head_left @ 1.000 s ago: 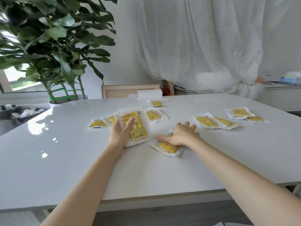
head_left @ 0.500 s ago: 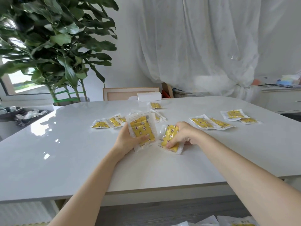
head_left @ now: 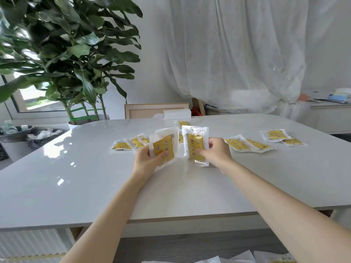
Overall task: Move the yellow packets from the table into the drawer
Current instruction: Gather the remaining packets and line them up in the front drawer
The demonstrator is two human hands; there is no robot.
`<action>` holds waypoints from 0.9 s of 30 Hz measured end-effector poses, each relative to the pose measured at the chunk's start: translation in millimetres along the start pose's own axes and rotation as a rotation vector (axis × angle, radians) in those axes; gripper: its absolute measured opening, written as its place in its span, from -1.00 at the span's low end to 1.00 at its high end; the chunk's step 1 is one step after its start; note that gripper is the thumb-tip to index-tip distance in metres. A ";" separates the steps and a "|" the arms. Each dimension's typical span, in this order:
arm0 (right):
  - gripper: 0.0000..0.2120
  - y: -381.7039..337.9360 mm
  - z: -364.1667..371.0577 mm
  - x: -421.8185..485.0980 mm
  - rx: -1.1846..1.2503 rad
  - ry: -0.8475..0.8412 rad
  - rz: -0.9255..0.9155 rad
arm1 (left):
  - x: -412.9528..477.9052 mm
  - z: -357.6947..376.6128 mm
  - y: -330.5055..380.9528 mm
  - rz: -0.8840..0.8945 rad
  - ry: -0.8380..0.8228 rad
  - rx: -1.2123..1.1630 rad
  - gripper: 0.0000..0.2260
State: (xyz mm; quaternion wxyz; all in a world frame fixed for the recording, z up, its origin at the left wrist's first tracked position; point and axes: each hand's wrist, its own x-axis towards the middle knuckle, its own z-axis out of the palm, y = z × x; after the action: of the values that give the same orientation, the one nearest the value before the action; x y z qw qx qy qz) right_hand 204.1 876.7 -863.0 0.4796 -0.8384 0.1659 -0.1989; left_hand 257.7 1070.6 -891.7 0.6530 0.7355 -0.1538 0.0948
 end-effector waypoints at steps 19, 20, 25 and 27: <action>-0.91 -14.6 28.6 -20.3 0.079 -0.105 -0.085 | -2.1 -1.0 1.1 0.021 0.010 -0.010 -0.80; -0.92 -14.0 27.7 -20.9 0.071 -0.080 -0.074 | -2.5 -1.0 2.1 0.017 0.024 -0.018 -0.80; -0.86 -16.7 18.8 -29.9 0.121 0.053 -0.045 | -14.4 -4.5 12.0 -0.009 0.098 -0.130 -0.83; -0.83 -21.8 12.0 -38.4 0.154 0.048 -0.053 | -24.6 -5.9 17.2 -0.020 0.111 -0.184 -0.82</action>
State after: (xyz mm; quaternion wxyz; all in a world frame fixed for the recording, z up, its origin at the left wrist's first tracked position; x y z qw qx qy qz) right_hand 178.6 914.2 -856.3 0.5329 -0.7982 0.1393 -0.2439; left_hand 229.1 1077.3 -883.3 0.7261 0.6677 -0.1181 0.1142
